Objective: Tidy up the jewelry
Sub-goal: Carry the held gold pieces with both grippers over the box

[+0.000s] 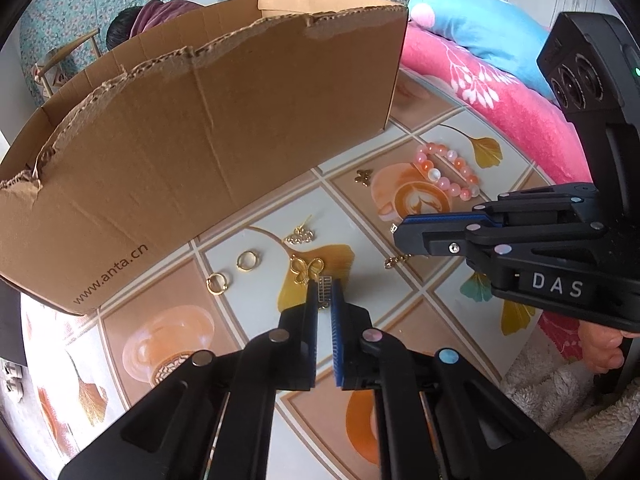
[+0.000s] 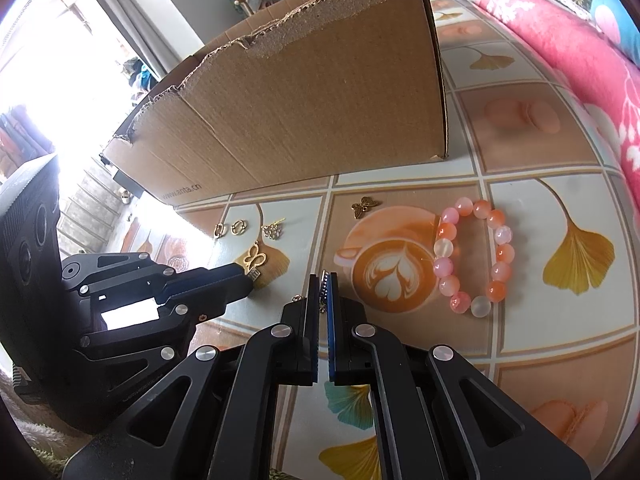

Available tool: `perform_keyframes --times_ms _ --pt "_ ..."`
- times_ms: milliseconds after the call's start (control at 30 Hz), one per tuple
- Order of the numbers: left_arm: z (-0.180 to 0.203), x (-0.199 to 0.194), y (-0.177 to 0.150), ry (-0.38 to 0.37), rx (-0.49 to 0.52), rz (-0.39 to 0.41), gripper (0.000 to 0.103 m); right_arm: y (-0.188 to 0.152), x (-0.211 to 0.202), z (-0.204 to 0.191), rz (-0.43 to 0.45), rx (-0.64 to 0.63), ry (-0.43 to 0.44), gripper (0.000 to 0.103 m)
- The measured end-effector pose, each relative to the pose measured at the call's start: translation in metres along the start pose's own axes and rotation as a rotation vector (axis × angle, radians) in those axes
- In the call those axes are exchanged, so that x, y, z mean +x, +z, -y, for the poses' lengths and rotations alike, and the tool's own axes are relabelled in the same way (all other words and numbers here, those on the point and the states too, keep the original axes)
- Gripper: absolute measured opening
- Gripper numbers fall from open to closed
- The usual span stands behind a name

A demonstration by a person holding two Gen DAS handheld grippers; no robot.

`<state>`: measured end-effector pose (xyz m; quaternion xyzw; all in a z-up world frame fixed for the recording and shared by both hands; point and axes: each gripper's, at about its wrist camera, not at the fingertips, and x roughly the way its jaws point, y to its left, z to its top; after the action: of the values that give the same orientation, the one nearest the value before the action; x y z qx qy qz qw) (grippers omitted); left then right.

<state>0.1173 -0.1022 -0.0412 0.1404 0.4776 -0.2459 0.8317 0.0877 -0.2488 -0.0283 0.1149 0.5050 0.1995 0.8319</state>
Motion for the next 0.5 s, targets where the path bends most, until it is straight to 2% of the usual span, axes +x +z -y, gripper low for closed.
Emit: perform_keyframes --times_ms 267,500 --pt "-0.006 -0.011 -0.005 0.003 -0.015 0.016 0.005 0.000 -0.006 -0.005 0.017 -0.007 -0.012 0.001" --pt "-0.016 -0.036 -0.007 0.019 -0.033 0.064 0.005 0.007 -0.030 -0.012 0.069 -0.030 -0.004 0.001"
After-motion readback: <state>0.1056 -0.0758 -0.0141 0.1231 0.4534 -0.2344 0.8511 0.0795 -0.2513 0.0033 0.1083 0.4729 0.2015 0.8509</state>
